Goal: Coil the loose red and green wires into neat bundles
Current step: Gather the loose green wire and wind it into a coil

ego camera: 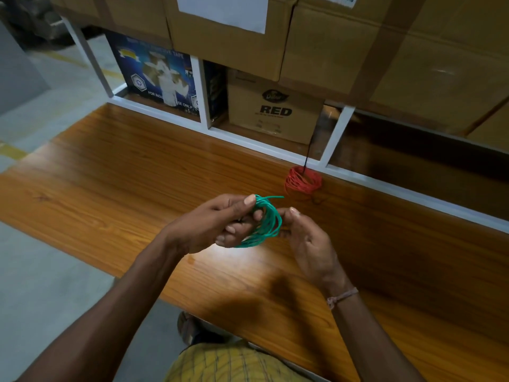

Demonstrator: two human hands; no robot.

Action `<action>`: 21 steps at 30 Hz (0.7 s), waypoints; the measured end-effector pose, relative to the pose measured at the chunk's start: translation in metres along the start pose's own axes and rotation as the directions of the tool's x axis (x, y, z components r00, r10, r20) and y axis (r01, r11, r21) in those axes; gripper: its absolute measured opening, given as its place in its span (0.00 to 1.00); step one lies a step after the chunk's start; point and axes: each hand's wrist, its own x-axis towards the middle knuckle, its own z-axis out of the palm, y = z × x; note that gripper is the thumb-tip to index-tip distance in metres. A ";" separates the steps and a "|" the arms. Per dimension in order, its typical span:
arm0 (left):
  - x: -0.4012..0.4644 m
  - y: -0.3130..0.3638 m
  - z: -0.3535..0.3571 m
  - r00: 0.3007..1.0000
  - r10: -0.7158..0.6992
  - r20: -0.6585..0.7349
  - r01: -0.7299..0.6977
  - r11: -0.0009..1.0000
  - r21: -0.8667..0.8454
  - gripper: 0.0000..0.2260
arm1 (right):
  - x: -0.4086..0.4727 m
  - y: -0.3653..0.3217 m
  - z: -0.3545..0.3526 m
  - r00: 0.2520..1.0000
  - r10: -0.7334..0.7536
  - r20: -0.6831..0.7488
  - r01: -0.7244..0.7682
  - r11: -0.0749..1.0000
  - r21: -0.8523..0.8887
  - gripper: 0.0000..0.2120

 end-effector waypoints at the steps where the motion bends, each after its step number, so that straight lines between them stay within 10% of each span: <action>1: 0.001 -0.002 -0.001 0.999 -0.008 -0.046 0.008 1.000 -0.005 0.17 | 0.000 0.000 0.001 1.000 0.019 0.002 -0.019 1.000 0.011 0.30; 21: 0.035 -0.027 0.005 0.904 -0.007 -0.427 -0.010 0.999 -0.037 0.17 | 0.017 0.016 0.028 0.935 0.005 -0.354 0.018 0.998 0.064 0.10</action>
